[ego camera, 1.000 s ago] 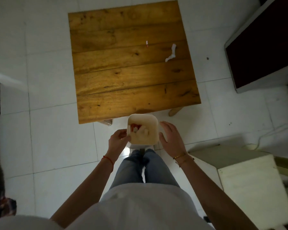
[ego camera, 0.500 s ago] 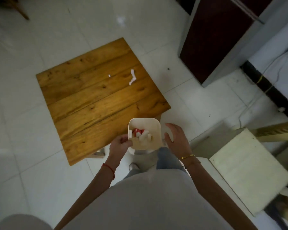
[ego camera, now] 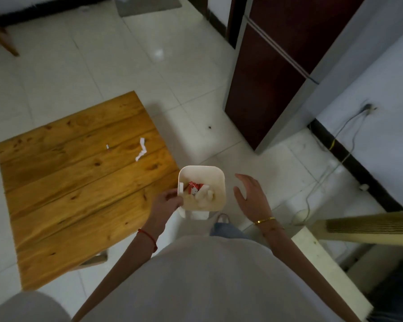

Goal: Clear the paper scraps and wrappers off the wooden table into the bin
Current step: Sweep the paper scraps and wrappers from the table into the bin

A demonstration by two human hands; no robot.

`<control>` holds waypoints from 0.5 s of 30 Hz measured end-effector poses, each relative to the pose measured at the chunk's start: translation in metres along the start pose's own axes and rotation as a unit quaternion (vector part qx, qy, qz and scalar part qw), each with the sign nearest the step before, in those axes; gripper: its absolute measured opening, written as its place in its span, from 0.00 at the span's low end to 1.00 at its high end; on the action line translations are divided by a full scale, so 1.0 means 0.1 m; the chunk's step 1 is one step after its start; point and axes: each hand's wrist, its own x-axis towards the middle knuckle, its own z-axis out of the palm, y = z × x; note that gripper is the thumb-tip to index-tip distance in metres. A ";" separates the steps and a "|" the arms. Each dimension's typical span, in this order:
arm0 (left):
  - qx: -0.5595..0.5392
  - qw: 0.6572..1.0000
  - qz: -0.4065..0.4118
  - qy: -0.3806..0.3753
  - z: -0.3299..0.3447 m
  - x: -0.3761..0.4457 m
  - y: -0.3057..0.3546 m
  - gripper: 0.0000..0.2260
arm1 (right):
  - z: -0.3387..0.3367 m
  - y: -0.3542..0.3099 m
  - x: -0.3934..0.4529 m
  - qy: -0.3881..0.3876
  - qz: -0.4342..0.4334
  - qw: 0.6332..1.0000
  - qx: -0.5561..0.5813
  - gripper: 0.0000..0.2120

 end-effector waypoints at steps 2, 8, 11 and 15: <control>-0.018 1.000 -0.016 0.014 0.28 0.15 0.19 0.12 | -0.28 0.19 0.26 -0.003 -0.009 1.000 -0.012 0.19; -0.040 0.998 0.004 0.049 0.86 0.56 0.70 0.09 | -0.77 0.50 1.02 -0.011 -0.040 0.999 -0.019 0.18; -0.064 0.995 -0.006 0.077 0.97 0.81 0.87 0.10 | -0.84 0.53 1.37 -0.025 -0.053 0.998 -0.019 0.18; -0.087 0.990 -0.010 0.109 0.99 1.15 1.10 0.09 | -0.84 0.49 1.89 -0.051 -0.078 0.995 -0.025 0.18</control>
